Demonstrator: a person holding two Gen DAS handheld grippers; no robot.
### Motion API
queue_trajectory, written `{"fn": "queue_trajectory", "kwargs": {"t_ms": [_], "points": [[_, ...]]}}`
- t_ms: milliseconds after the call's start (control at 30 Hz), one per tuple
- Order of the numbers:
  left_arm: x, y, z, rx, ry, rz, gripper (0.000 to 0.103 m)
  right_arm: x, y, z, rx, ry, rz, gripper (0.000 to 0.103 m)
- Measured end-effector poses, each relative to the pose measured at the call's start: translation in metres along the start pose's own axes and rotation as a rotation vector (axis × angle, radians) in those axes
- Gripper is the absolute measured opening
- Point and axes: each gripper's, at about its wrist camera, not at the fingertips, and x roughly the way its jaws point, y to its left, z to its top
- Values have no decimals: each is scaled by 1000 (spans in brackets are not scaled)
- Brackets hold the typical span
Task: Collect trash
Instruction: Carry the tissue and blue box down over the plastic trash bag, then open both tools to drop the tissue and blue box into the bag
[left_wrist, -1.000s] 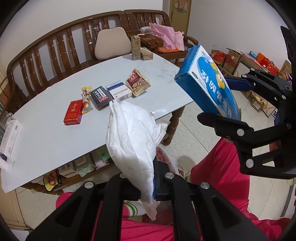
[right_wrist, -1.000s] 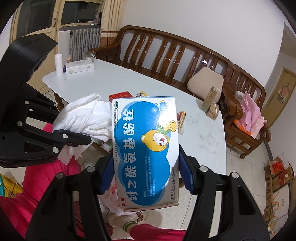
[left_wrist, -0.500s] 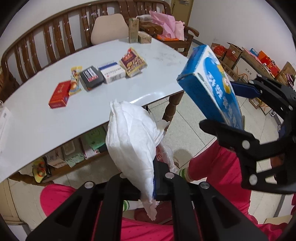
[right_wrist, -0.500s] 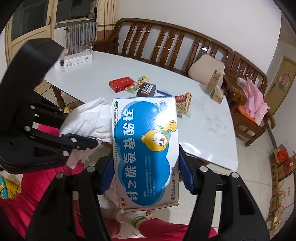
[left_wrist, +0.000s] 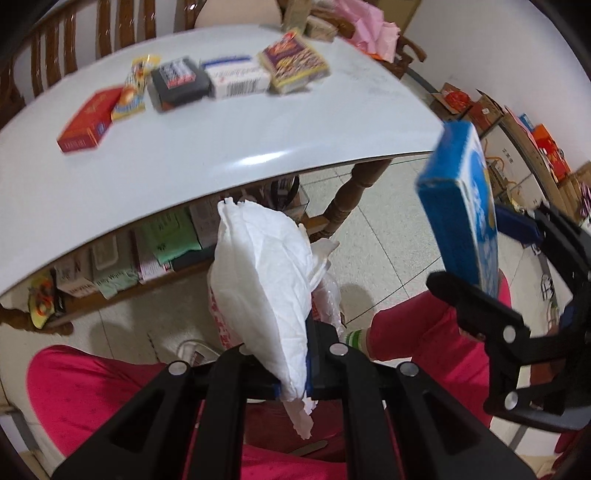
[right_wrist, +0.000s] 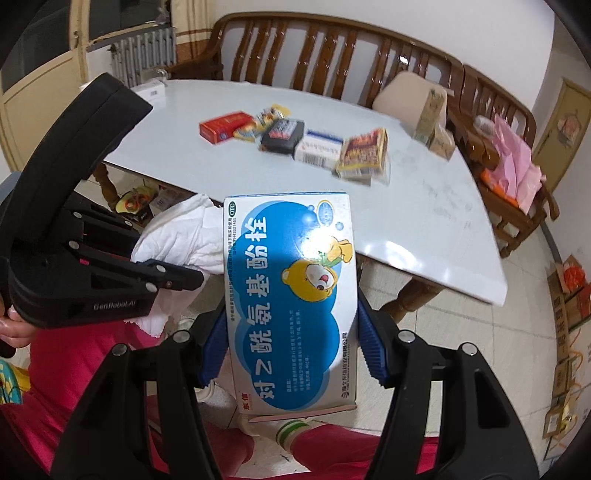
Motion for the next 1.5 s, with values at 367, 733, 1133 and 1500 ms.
{"fn": "queue_trajectory", "kwargs": {"t_ms": [367, 733, 1133, 1500], "points": [[74, 25, 6, -133, 103, -40, 8, 75, -2, -31, 93, 112, 14, 60], [160, 55, 4, -277, 247, -51, 8, 158, 8, -71, 183, 267, 43, 60], [220, 75, 4, -354, 359, -44, 8, 226, 8, -104, 254, 417, 66, 60], [265, 90, 4, -391, 434, -12, 8, 270, 10, -123, 328, 492, 106, 60]]}}
